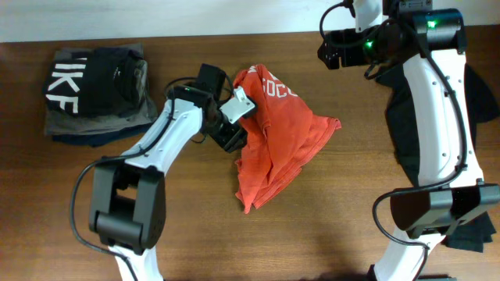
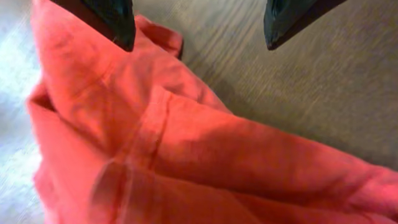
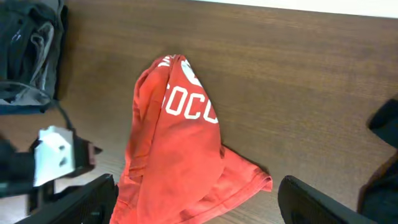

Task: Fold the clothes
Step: 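Grasp the top of the red t-shirt with the left gripper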

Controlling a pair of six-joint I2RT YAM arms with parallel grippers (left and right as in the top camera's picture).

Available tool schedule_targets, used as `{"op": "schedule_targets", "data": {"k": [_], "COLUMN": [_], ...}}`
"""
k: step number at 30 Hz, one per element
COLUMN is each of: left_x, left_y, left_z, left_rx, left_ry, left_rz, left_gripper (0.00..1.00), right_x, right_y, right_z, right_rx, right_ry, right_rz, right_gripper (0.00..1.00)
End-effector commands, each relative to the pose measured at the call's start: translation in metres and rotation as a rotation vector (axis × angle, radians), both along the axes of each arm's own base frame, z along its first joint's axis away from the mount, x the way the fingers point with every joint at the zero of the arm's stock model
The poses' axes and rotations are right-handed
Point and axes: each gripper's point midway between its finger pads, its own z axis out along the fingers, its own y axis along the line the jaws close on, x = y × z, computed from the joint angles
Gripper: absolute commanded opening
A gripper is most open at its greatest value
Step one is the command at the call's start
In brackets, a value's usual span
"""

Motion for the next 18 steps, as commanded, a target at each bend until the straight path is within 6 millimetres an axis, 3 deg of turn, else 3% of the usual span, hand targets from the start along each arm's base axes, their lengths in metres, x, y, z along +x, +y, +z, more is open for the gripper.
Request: {"op": "schedule_targets", "data": {"k": [1, 6, 18], "left_x": [0.008, 0.022, 0.024], "left_y": [-0.014, -0.026, -0.019], "left_z": [0.0, 0.007, -0.031], "left_rx": [-0.079, -0.149, -0.091], "left_ry": [0.026, 0.018, 0.131], "left_rz": [0.082, 0.173, 0.377], "left_gripper": [0.66, 0.66, 0.63], "right_x": [0.0, 0.0, -0.003], "right_y": [-0.006, -0.006, -0.009], "right_z": [0.004, 0.002, -0.001], "right_rx": [-0.01, -0.01, -0.024], "right_ry": [-0.01, -0.003, 0.012], "right_rz": [-0.017, -0.017, -0.024], "right_gripper": [0.88, 0.88, 0.88]}}
